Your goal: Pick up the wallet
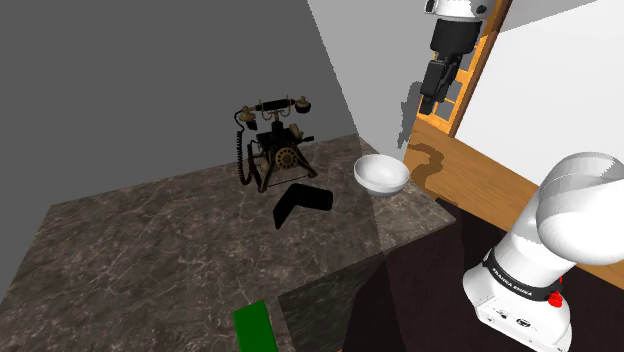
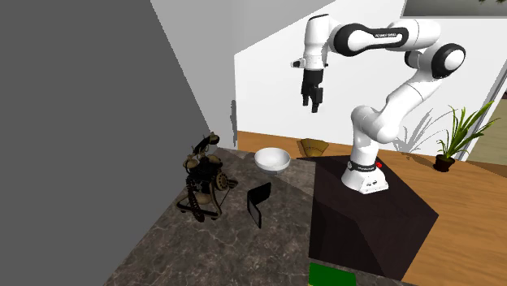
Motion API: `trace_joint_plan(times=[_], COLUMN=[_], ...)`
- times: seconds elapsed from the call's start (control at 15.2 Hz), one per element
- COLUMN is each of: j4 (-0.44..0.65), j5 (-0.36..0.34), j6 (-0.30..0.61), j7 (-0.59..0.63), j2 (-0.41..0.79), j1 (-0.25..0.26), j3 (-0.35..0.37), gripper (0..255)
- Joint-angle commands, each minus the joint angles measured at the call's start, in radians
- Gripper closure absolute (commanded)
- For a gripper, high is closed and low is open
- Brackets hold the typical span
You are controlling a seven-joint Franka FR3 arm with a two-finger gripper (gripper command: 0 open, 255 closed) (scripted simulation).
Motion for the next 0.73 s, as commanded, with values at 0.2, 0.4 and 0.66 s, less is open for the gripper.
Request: trace_joint_plan(times=[0.2, 0.4, 0.66], j4=[-0.027, -0.042, -0.043], j5=[0.008, 0.017, 0.032], j6=[0.103, 0.205, 0.335], j7=[-0.024, -0.048, -0.083], j2=[0.076, 0.163, 0.293], j1=[0.021, 0.043, 0.072], j3=[0.003, 0.007, 0.013], gripper=[0, 0, 0])
